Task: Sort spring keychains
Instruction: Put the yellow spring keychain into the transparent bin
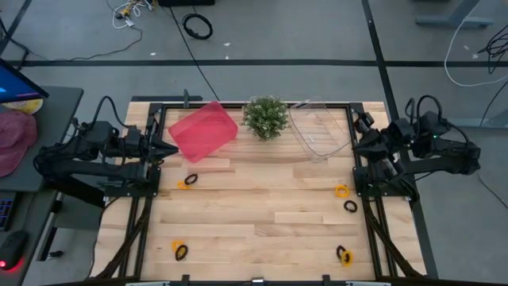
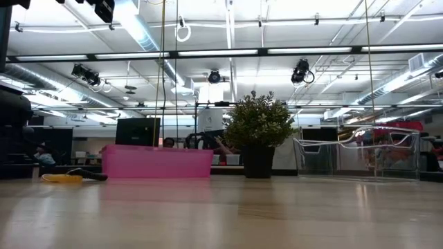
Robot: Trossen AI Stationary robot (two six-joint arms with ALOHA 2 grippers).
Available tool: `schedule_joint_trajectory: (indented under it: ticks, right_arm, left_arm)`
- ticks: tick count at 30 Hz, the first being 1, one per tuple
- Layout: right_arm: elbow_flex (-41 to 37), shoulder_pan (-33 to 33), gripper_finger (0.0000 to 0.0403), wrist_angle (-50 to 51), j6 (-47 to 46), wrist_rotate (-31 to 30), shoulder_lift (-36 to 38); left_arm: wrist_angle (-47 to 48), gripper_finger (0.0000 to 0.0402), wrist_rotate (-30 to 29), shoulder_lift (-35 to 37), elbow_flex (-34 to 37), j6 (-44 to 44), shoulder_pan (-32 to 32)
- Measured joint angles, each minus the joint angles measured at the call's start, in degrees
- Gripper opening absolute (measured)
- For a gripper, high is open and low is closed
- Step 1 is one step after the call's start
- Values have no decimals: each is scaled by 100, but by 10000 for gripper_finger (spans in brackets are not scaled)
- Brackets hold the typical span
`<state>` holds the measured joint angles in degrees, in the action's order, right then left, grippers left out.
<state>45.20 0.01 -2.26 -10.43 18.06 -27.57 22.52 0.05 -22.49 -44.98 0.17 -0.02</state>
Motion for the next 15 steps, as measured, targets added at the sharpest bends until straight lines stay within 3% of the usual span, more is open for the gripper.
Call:
schedule_joint_trajectory:
  ticks: [9, 15]
  right_arm:
    - [1121, 135, 36, 1813, 43, -39, -845]
    - [1540, 455, 36, 2421, -119, -769, -1432]
  left_arm:
    - [1, 30, -1, 0, 1, 0, -2]
    - [0, 30, 0, -1, 1, -1, -2]
